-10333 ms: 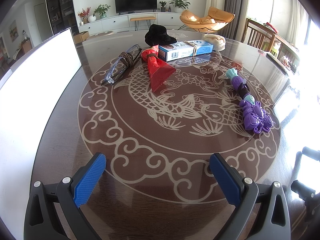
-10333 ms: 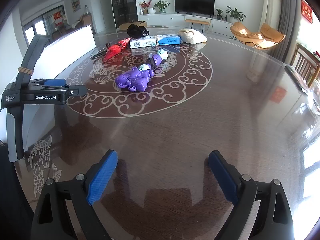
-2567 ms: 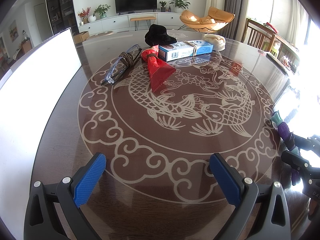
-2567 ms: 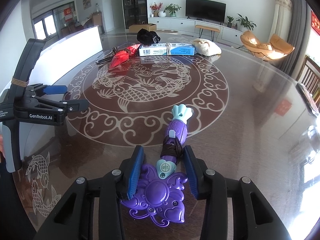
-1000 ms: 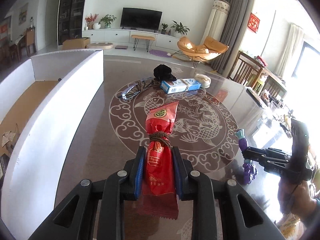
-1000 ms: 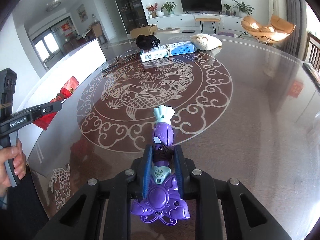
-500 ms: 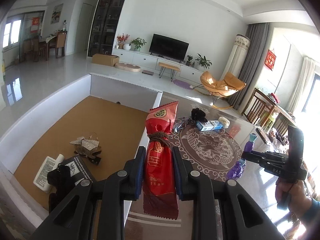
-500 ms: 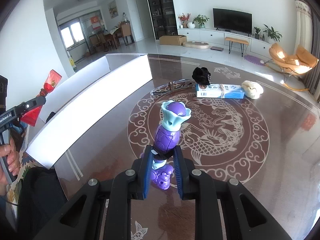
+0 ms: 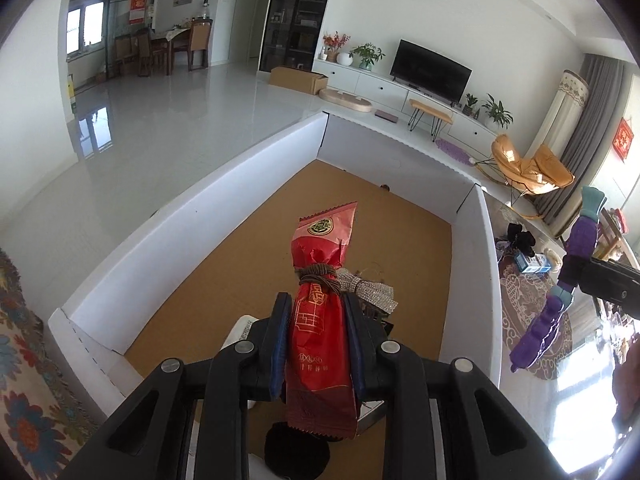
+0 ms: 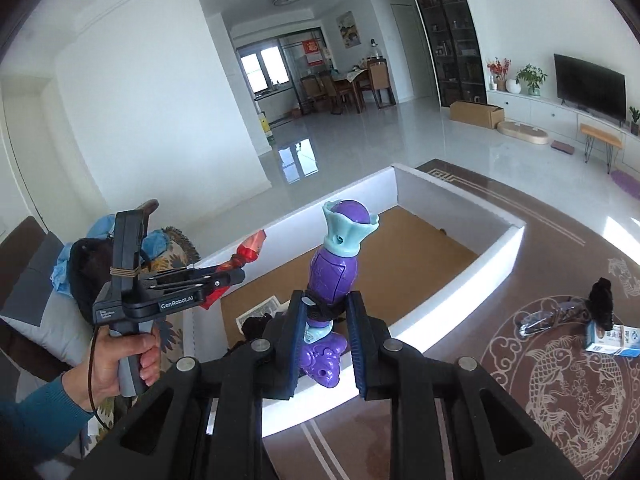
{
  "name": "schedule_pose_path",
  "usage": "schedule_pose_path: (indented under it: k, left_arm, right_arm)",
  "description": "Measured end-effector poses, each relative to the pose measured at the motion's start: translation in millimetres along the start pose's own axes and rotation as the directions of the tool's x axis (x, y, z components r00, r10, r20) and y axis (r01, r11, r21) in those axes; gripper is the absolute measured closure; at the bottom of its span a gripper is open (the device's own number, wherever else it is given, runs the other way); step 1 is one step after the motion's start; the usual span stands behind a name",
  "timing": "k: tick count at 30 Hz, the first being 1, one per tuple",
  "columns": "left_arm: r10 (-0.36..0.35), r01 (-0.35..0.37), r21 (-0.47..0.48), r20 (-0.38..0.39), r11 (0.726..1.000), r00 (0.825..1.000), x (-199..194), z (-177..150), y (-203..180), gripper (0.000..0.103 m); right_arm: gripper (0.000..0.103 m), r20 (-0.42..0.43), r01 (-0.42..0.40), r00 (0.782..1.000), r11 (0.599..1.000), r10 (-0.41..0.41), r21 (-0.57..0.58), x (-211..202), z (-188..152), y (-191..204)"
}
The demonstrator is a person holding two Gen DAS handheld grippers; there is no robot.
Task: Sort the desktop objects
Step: 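Carry the red package and purple toy over the bin and open both grippers, then move both open grippers back over the remaining table items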
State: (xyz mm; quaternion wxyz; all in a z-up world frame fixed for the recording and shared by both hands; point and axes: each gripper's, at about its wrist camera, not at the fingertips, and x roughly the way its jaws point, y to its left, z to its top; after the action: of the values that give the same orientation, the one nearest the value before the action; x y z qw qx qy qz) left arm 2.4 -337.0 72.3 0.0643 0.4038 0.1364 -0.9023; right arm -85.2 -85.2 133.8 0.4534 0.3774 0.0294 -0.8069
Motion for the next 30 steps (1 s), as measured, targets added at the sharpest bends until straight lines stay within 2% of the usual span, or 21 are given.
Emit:
schedule_pose_path:
  k: [2, 5, 6, 7, 8, 9, 10, 12, 15, 16, 17, 18, 20, 21, 23, 24, 25, 27, 30]
  left_arm:
    - [0.016, -0.017, -0.015, -0.056, 1.0, 0.998, 18.2, -1.0, 6.3, 0.077]
    - [0.069, -0.074, -0.036, -0.117, 0.997, 0.991, 37.3, -3.1, 15.0, 0.075]
    - [0.075, -0.081, -0.044, -0.129, 0.996, 0.989, 40.9, -3.7, 17.3, 0.071]
    - [0.084, -0.091, -0.049, -0.135, 0.995, 0.987, 42.5, -4.3, 18.4, 0.057]
    - [0.102, -0.109, -0.048, -0.131, 0.993, 0.986, 41.5, -5.4, 18.9, 0.047]
    - [0.123, -0.129, -0.047, -0.115, 0.991, 0.986, 36.8, -6.5, 18.6, 0.03]
    - [0.139, -0.143, -0.044, -0.086, 0.989, 0.987, 30.6, -8.2, 17.5, 0.021]
    - [0.167, -0.168, -0.024, -0.03, 0.986, 0.985, 17.8, -11.9, 14.9, 0.017]
    - [0.165, -0.165, 0.001, 0.01, 0.986, 0.986, 3.2, -20.8, 1.5, 0.017]
    - [0.147, -0.147, 0.006, 0.025, 0.989, 0.989, -2.9, -24.4, -5.2, 0.017]
    - [0.125, -0.126, 0.014, 0.04, 0.992, 0.991, -9.3, -29.4, -14.1, 0.017]
    - [0.103, -0.104, 0.027, 0.053, 0.994, 0.993, -15.7, -33.7, -25.5, 0.017]
    - [0.045, -0.049, 0.068, 0.07, 0.996, 0.997, -25.1, -45.0, -54.6, 0.017]
    - [0.005, -0.012, 0.094, 0.073, 0.995, 0.997, -30.1, -49.2, -72.4, 0.017]
    - [-0.077, 0.066, 0.144, 0.071, 0.987, 0.995, -38.5, -57.7, -108.6, 0.016]
    - [-0.12, 0.108, 0.168, 0.065, 0.98, 0.991, -40.0, -63.3, -128.3, 0.013]
    - [-0.16, 0.147, 0.191, 0.053, 0.97, 0.986, -39.5, -69.7, -147.5, 0.006]
    - [-0.22, 0.211, 0.231, 0.017, 0.95, 0.975, -29.9, -83.0, -184.8, 0.0]
    - [-0.24, 0.25, 0.283, -0.071, 0.926, 0.968, 4.0, -100.4, -235.3, 0.0]
  right_arm:
    - [0.082, -0.111, -0.001, 0.994, 1.0, -0.001, -0.014, 48.4, 4.2, 8.8]
    - [0.081, -0.251, 0.02, 0.968, 0.999, -0.026, -0.028, 113.2, 4.9, 15.3]
    - [0.081, -0.291, 0.023, 0.956, 0.999, -0.03, -0.029, 131.0, 5.0, 17.3]
    - [0.081, -0.307, 0.031, 0.951, 0.999, -0.039, -0.029, 143.2, 5.1, 18.9]
    - [0.077, -0.298, 0.033, 0.954, 0.999, -0.039, -0.025, 149.7, 6.2, 19.9]
    - [0.067, -0.272, 0.03, 0.962, 0.999, -0.033, -0.015, 150.1, 7.3, 20.0]
    - [0.06, -0.235, 0.031, 0.971, 1.0, -0.03, -0.001, 146.2, 9.2, 18.3]
    - [0.029, -0.128, 0.03, 0.991, 0.999, -0.026, 0.028, 125.7, 11.4, 10.7]
    - [0.018, 0.014, 0.068, 0.998, 0.998, -0.068, 0.02, 81.0, 4.2, -3.9]
    - [0.016, 0.051, 0.099, 0.994, 0.995, -0.1, 0.014, 65.6, -0.7, -11.2]
    - [0.008, 0.085, 0.146, 0.985, 0.989, -0.147, 0.014, 49.9, -9.0, -20.4]
    - [0.0, 0.112, 0.203, 0.972, 0.979, -0.204, 0.02, 32.8, -21.6, -30.3]
    - [0.0, 0.121, 0.297, 0.946, 0.954, -0.3, 0.043, 3.7, -54.7, -54.5]
    - [0.0, 0.099, 0.346, 0.932, 0.937, -0.35, 0.053, -6.2, -74.9, -71.4]
    - [0.0, 0.039, 0.452, 0.89, 0.89, -0.454, 0.061, -21.4, -118.8, -104.2]
    - [0.0, 0.002, 0.506, 0.862, 0.86, -0.508, 0.065, -31.3, -142.7, -123.1]
    - [0.0, -0.034, 0.553, 0.833, 0.829, -0.553, 0.076, -39.3, -164.6, -139.1]
    - [0.0, -0.1, 0.612, 0.791, 0.78, -0.604, 0.131, -65.1, -206.2, -171.2]
    - [0.0, -0.138, 0.659, 0.752, 0.723, -0.645, 0.207, -98.3, -245.0, -197.9]
